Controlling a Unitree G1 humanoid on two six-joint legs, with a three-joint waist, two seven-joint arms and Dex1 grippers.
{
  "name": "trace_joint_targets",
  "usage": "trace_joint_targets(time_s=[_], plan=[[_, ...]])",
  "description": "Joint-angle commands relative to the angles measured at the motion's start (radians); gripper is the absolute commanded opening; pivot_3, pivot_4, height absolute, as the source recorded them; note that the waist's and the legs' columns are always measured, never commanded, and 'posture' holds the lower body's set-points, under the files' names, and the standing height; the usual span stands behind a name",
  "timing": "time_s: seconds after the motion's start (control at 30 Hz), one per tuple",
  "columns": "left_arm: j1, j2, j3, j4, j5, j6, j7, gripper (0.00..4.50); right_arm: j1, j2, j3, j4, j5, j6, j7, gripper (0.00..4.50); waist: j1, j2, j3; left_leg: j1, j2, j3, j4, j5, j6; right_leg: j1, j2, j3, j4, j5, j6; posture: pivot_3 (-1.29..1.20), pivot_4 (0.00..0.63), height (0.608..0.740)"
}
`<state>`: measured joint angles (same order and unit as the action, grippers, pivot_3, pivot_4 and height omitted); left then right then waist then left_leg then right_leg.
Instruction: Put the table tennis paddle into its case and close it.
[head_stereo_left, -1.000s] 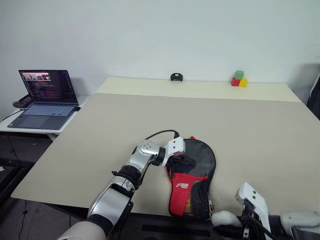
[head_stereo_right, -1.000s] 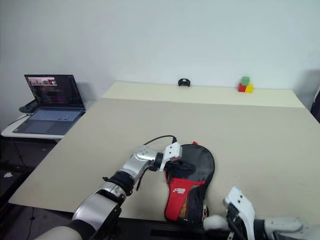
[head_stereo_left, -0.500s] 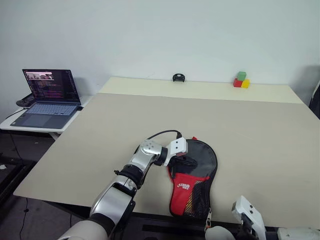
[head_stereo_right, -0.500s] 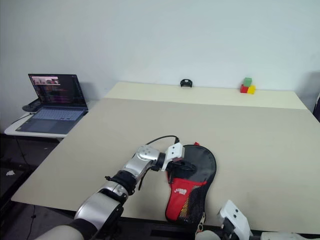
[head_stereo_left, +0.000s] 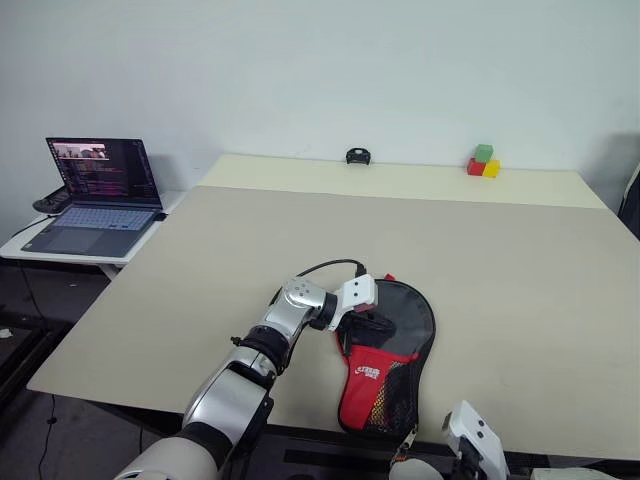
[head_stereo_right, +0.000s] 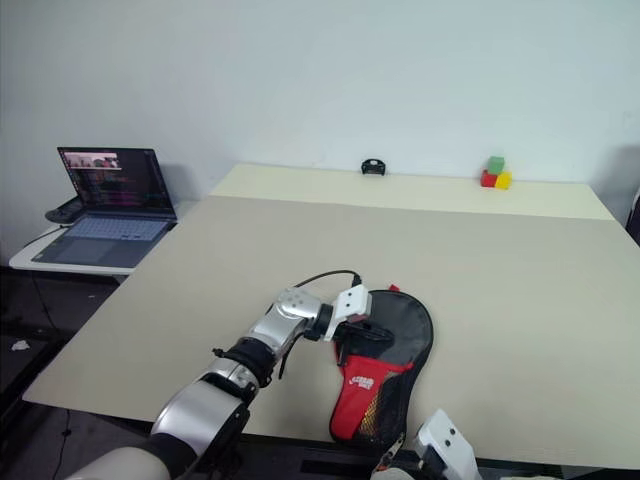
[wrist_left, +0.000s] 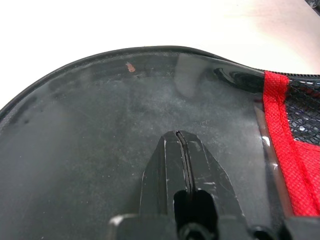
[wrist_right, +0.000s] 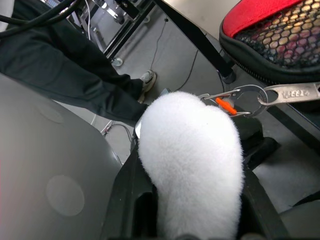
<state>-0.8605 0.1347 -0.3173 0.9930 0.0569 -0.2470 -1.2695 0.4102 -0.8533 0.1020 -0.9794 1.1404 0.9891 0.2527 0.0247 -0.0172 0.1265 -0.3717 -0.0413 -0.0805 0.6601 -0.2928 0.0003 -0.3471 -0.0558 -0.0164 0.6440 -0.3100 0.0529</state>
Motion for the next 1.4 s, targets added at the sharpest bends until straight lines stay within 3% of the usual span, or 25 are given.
trace_joint_targets(time_s=[0.03, 0.23, 0.6, 1.0, 1.4], plan=[[0.069, -0.008, -0.087, 0.107, 0.103, 0.035, 0.002, 0.0, -0.029, -0.008, 0.01, -0.045, 0.075, -0.006, 0.003, 1.76, 0.0, 0.0, 0.0, 0.001, 0.0, 0.0, 0.0, 0.0, 0.0, 0.0, 0.0, 0.0, 0.0, 0.0, 0.0, 0.0, 0.15, 0.74], [0.073, -0.014, -0.077, 0.11, 0.098, 0.032, 0.027, 0.0, -0.098, -0.045, -0.032, -0.044, 0.138, -0.021, -0.018, 3.86, 0.001, -0.002, 0.001, 0.006, 0.0, 0.0, 0.0, -0.001, 0.0, 0.004, -0.001, 0.0, -0.001, 0.0, 0.001, 0.0, 0.15, 0.74], [0.076, -0.016, -0.066, 0.104, 0.09, 0.034, 0.046, 0.0, -0.235, -0.147, -0.143, -0.004, 0.186, -0.067, 0.006, 3.86, 0.003, -0.002, 0.001, 0.007, -0.001, 0.0, 0.0, -0.001, 0.0, 0.005, -0.003, 0.0, -0.001, 0.0, 0.001, 0.0, 0.15, 0.74], [0.092, 0.005, -0.05, 0.056, 0.076, 0.037, 0.072, 0.0, -0.414, -0.043, -0.192, 0.388, -0.253, -0.313, 0.239, 3.86, 0.002, -0.003, 0.002, 0.007, -0.001, 0.0, 0.0, -0.001, 0.0, 0.005, -0.003, 0.0, -0.001, 0.0, 0.001, 0.0, 0.15, 0.74], [0.11, 0.025, 0.01, -0.102, 0.015, 0.071, 0.097, 0.0, -0.581, 0.029, -0.175, 0.719, -0.518, -0.457, 0.41, 3.86, -0.001, 0.005, 0.011, 0.005, -0.001, 0.001, 0.0, -0.001, 0.0, 0.004, -0.003, 0.002, 0.0, 0.003, -0.005, 0.0, 0.15, 0.74]])
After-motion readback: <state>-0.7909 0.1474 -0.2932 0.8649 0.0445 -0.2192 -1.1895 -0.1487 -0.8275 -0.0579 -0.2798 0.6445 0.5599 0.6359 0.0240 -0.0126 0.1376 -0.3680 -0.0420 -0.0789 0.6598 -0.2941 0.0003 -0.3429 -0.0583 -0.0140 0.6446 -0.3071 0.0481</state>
